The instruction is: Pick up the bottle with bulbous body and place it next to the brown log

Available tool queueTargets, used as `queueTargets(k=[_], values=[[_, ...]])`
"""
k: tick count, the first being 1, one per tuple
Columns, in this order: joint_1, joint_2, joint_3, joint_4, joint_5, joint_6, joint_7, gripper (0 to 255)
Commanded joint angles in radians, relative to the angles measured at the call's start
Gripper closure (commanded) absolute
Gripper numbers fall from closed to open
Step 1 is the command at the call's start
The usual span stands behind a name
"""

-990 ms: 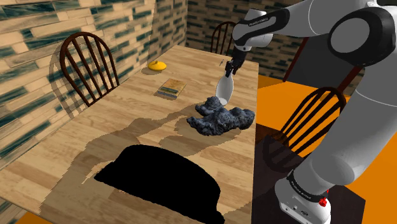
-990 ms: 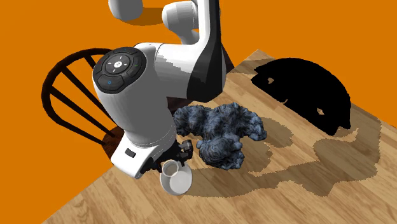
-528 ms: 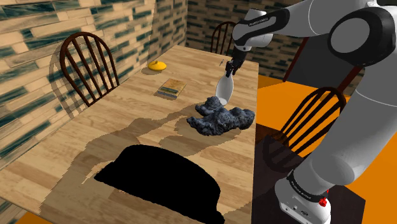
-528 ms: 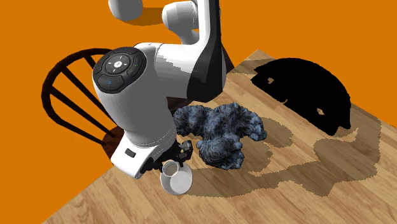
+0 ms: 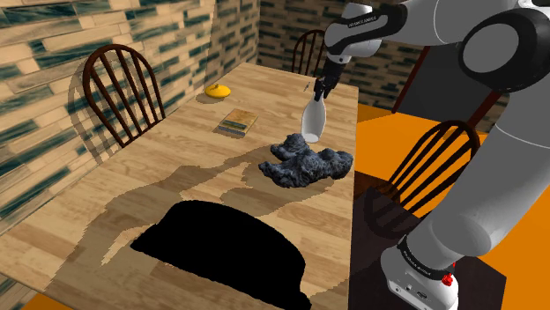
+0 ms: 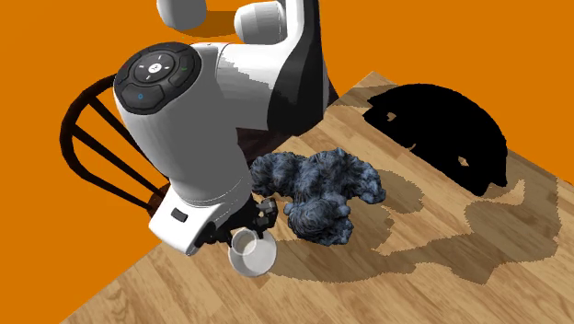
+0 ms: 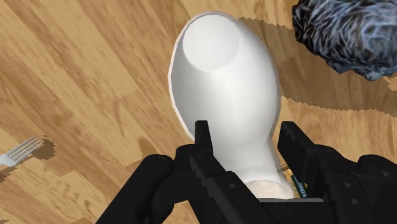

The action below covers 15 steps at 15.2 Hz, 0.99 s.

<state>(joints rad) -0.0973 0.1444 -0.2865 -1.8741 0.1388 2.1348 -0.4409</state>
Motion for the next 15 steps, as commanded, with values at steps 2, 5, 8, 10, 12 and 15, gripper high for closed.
queueTargets(k=[2, 5, 8, 10, 12, 15], values=[[0.002, -0.013, -0.001, 0.025, -0.007, -0.037, 0.008, 255], [0.002, -0.022, -0.001, 0.054, -0.013, -0.075, 0.014, 255], [0.002, -0.029, -0.002, 0.086, -0.017, -0.113, 0.019, 255], [0.002, -0.033, -0.003, 0.108, -0.020, -0.139, 0.022, 255], [0.001, -0.036, -0.003, 0.132, -0.022, -0.165, 0.025, 255], [0.001, -0.038, -0.004, 0.169, -0.024, -0.204, 0.029, 255]])
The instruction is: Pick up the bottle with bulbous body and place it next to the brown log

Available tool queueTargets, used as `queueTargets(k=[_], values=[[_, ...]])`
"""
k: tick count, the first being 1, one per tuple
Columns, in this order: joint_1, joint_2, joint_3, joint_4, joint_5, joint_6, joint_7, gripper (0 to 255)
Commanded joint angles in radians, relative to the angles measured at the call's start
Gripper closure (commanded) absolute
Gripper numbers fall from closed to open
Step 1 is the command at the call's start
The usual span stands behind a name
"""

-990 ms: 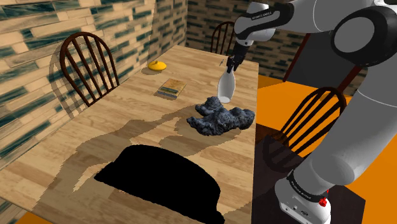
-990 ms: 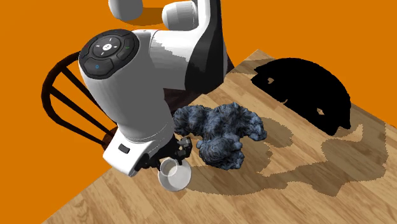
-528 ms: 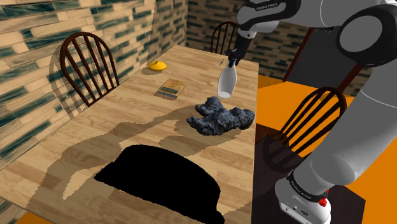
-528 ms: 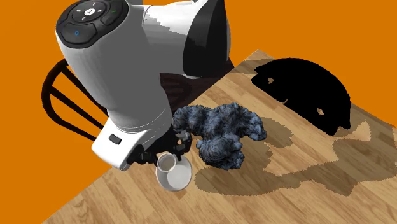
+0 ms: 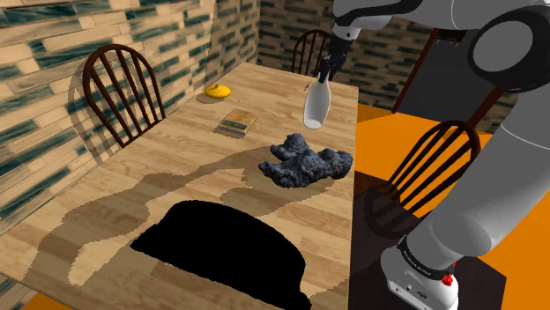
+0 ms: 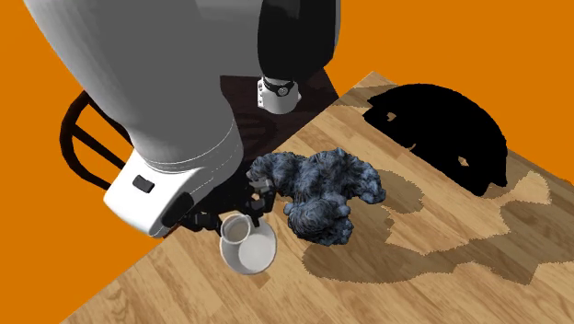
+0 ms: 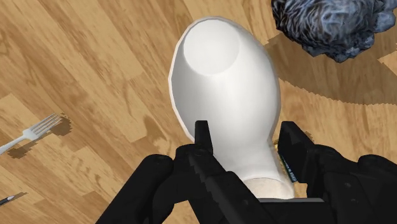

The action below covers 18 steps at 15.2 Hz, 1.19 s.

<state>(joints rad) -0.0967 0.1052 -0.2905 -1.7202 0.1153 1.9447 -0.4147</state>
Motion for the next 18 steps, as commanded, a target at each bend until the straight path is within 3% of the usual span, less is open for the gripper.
queueTargets(k=[1, 18], values=[[0.000, 0.001, 0.000, 0.028, -0.001, -0.027, 0.003, 255], [-0.011, 0.036, -0.006, 0.303, 0.005, -0.268, 0.015, 255]])
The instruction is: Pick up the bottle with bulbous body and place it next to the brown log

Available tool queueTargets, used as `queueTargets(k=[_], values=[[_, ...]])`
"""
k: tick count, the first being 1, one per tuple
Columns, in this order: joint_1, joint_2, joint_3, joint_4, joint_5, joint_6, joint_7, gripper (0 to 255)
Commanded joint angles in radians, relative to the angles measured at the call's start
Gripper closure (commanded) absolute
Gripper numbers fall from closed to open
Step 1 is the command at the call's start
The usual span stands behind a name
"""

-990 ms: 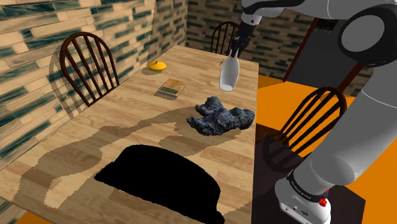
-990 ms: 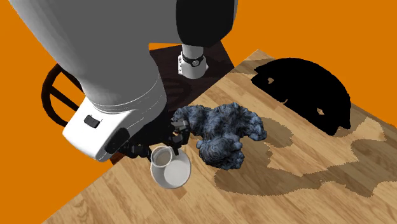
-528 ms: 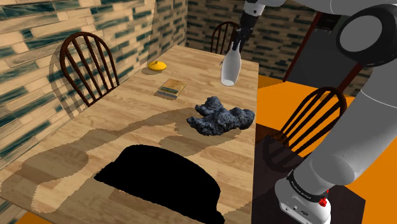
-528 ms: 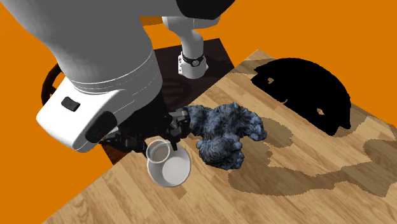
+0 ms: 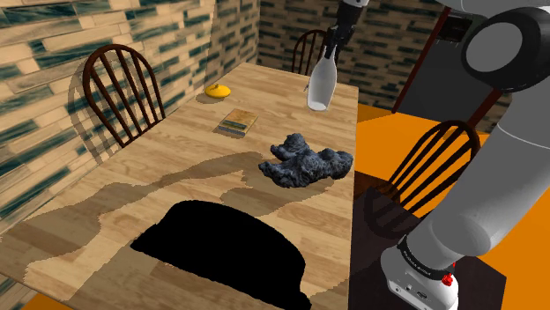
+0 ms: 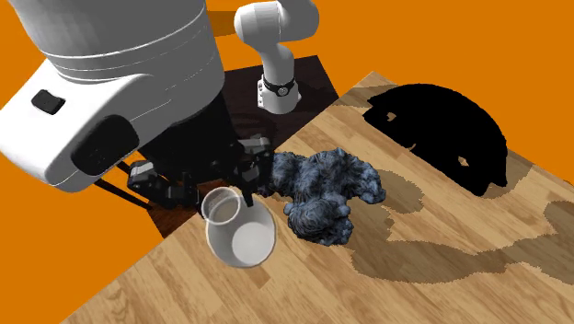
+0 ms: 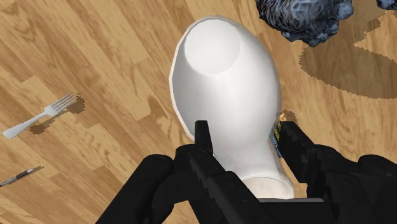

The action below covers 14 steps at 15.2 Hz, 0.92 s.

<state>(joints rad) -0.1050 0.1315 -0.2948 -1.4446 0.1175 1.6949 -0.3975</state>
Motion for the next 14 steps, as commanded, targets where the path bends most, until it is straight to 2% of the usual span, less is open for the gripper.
queueTargets(k=[1, 14], values=[[-0.004, 0.014, -0.002, 0.047, 0.005, -0.034, -0.002, 255], [-0.039, 0.124, -0.010, 0.382, 0.043, -0.264, -0.001, 255]])
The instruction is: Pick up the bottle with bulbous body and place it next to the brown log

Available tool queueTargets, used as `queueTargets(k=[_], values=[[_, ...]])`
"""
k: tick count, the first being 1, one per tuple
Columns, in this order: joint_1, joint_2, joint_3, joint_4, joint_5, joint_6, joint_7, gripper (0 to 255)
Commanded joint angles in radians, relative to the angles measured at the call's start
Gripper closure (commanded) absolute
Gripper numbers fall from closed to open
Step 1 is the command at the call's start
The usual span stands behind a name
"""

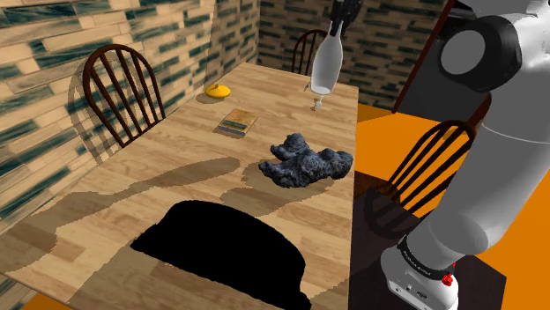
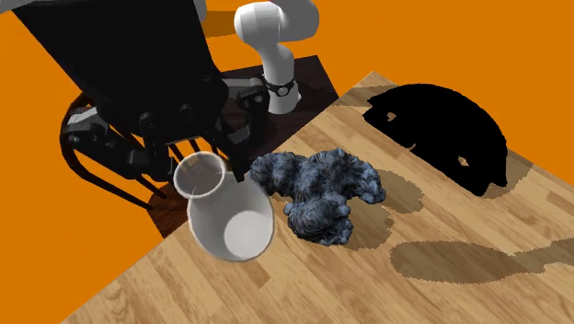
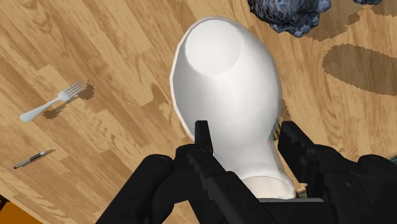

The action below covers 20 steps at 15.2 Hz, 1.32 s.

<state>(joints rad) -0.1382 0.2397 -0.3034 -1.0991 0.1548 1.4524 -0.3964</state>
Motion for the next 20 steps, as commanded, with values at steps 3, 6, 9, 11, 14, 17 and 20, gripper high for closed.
queueTargets(k=[3, 6, 9, 11, 14, 17, 20], values=[[-0.024, 0.063, -0.003, 0.151, 0.024, -0.090, -0.001, 255], [-0.054, 0.131, -0.002, 0.304, 0.051, -0.176, 0.002, 255], [-0.111, 0.248, 0.009, 0.544, 0.095, -0.298, 0.014, 255], [-0.010, 0.115, -0.006, 0.319, 0.045, -0.204, 0.043, 255], [0.080, 0.013, 0.009, 0.164, -0.006, -0.142, 0.110, 255], [0.148, -0.057, 0.035, 0.066, -0.044, -0.106, 0.183, 255], [0.205, -0.106, 0.067, 0.000, -0.074, -0.083, 0.257, 255]])
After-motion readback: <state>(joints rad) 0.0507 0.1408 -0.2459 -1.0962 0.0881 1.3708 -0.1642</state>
